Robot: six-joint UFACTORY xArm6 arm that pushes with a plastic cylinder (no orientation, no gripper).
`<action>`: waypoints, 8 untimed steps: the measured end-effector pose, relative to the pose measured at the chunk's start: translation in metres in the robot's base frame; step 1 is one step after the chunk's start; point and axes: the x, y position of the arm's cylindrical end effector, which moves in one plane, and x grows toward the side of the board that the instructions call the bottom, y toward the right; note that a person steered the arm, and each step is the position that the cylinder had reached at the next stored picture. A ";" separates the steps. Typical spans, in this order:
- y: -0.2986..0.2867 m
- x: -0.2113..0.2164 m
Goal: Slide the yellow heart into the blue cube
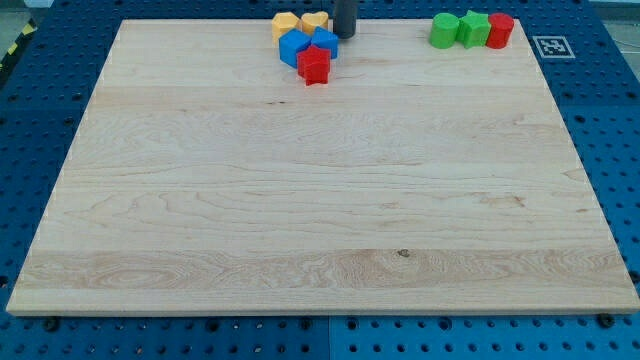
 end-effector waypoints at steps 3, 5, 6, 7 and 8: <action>0.020 -0.007; 0.014 0.003; 0.013 -0.021; 0.002 -0.022; -0.016 -0.020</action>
